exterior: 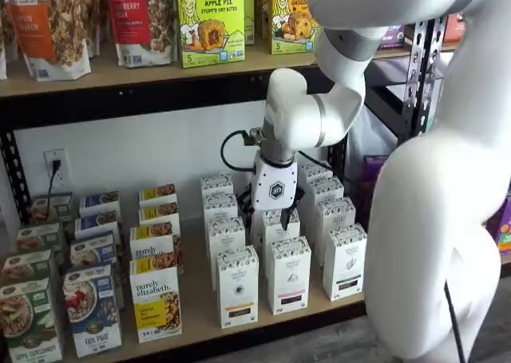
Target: Pick up the white box with a yellow strip in the middle, on the bottom shelf, the fourth box from the left
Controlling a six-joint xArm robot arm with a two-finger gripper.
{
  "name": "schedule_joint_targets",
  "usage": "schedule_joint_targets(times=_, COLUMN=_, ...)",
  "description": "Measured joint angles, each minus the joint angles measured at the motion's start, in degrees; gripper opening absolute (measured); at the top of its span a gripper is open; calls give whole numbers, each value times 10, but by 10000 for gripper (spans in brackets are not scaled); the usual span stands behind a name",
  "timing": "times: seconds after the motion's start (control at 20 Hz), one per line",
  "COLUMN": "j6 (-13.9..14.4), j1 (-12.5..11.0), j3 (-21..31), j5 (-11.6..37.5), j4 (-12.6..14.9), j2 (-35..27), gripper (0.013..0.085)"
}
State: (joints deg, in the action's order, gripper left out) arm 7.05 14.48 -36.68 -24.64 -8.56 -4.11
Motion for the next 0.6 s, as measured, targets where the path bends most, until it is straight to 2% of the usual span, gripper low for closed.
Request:
schedule_joint_targets(times=0.3, j6=-18, j1=-1, j3=-17, j5=18, j4=-16, j2=-43, gripper=850)
schedule_joint_targets(times=0.45, j6=1, j1=1, j3=-30, j5=29, j4=2, j2=-69, gripper=850)
schedule_joint_targets(times=0.6, j6=8, j1=6, j3=-43, j5=38, j4=6, j2=-93, gripper=850)
